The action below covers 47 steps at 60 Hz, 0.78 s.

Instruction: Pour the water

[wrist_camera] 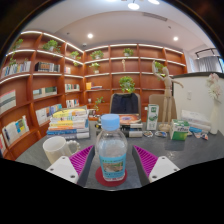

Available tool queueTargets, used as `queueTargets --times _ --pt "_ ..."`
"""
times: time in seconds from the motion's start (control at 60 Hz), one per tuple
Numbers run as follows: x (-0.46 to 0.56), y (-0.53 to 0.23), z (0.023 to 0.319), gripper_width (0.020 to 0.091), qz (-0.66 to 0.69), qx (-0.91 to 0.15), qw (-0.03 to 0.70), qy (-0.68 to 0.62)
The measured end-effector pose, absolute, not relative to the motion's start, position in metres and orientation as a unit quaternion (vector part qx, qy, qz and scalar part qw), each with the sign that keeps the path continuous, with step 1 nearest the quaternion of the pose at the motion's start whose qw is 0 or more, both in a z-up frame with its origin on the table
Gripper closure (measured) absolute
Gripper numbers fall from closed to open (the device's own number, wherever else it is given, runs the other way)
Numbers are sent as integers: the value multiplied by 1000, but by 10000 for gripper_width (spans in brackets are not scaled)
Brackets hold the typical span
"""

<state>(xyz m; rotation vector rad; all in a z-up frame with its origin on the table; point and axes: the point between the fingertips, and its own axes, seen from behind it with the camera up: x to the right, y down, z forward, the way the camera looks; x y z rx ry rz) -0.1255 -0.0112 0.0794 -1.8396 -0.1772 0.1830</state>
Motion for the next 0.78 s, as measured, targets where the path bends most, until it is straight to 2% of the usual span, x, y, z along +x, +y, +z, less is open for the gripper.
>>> queueTargets --times 0.433,0.783 --pt "-65 -89 120 338 8 -782 623 -8" --pt "-50 -106 143 339 -2 -766 643 0"
